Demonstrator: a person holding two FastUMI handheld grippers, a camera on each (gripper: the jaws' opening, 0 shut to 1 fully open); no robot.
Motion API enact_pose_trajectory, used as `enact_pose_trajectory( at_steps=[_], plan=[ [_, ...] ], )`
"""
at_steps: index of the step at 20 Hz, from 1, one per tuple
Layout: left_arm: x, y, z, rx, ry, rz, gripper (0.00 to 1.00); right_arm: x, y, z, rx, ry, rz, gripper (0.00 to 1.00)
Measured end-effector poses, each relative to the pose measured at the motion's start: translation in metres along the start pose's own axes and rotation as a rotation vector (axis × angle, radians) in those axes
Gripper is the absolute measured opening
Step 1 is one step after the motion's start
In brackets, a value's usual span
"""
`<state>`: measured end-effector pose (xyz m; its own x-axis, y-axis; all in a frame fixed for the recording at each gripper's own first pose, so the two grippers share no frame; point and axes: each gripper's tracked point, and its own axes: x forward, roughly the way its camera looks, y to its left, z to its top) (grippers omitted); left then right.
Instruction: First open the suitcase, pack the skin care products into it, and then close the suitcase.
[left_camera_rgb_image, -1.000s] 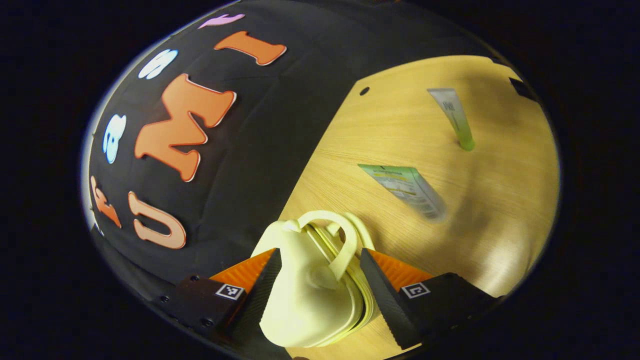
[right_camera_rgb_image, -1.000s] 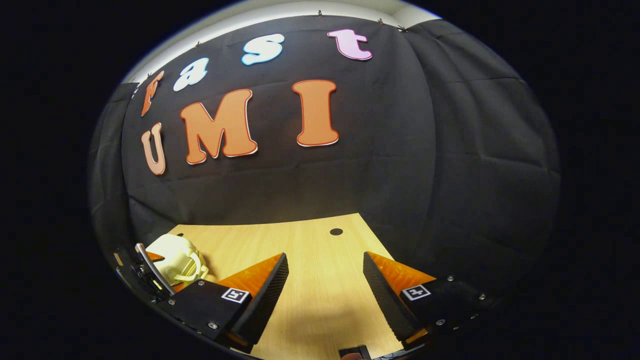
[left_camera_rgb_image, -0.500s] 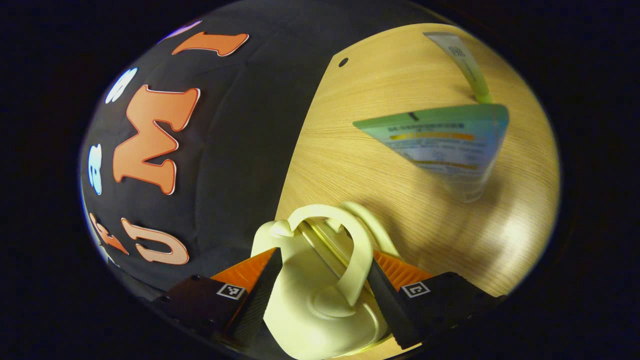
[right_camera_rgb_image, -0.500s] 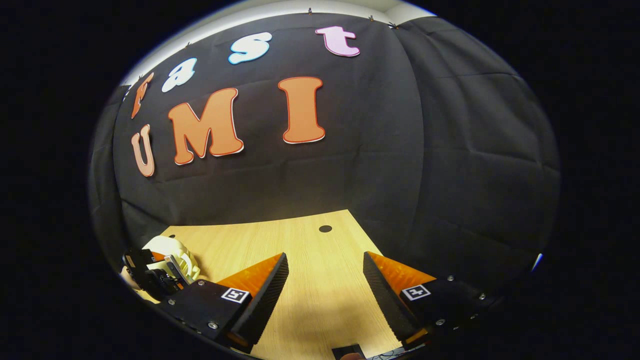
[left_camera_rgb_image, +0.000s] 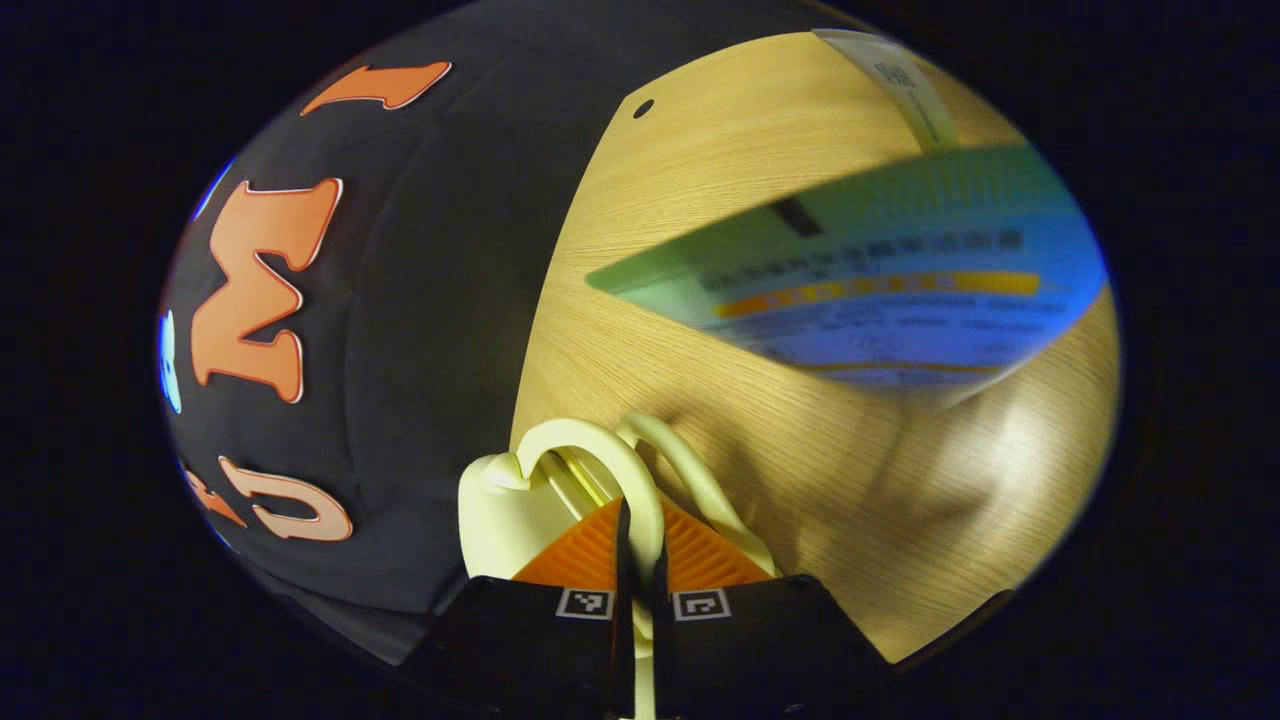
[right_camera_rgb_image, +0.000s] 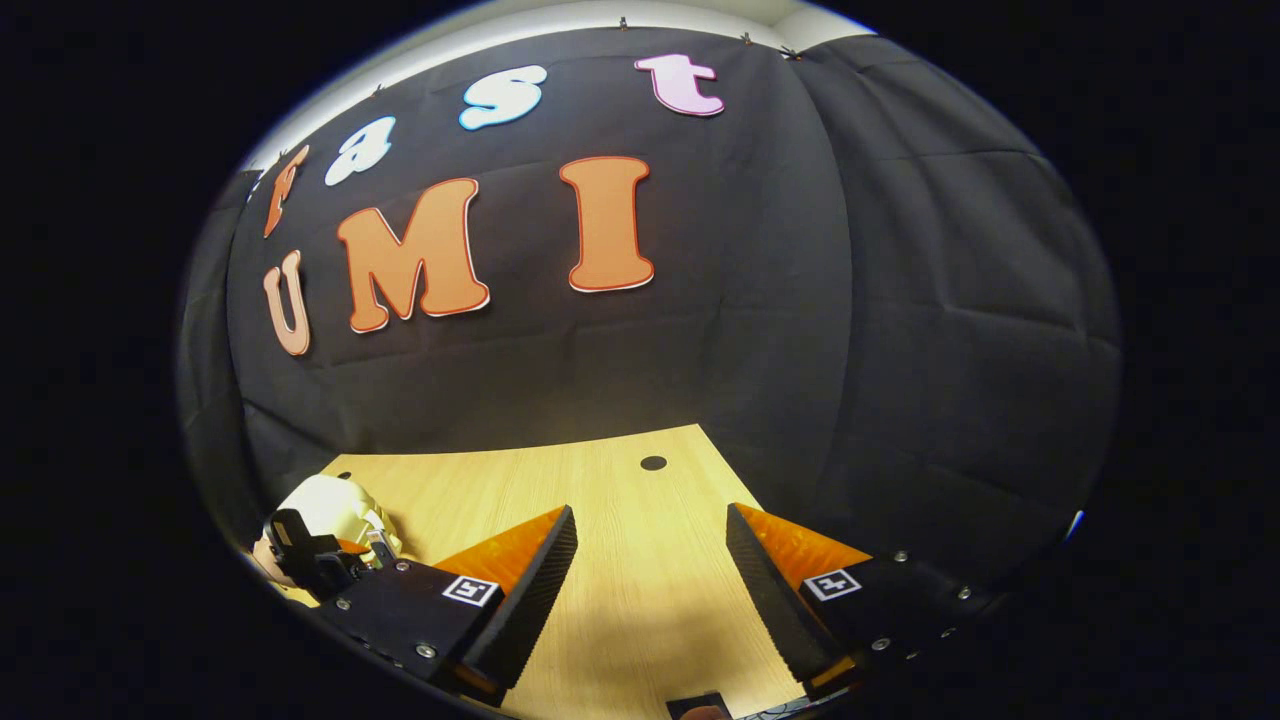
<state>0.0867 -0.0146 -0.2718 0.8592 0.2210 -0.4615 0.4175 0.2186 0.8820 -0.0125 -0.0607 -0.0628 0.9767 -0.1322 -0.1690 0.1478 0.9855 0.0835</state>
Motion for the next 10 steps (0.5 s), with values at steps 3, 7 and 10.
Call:
enact_pose_trajectory(
  at_steps=[3,7,10],
  plan=[
    [-0.014,0.01,0.003,-0.138,-0.025,-0.024,0.07,0.005,0.014,0.002,-0.001,-0.001,0.034,0.95],
    [-0.025,0.024,0.007,-0.481,-0.119,-0.087,0.07,0.01,0.045,0.005,-0.04,0.002,0.07,0.95],
    [-0.023,0.038,0.006,-0.754,-0.2,-0.146,0.07,0.013,0.086,0.014,-0.029,-0.013,0.105,0.95]
  ],
)
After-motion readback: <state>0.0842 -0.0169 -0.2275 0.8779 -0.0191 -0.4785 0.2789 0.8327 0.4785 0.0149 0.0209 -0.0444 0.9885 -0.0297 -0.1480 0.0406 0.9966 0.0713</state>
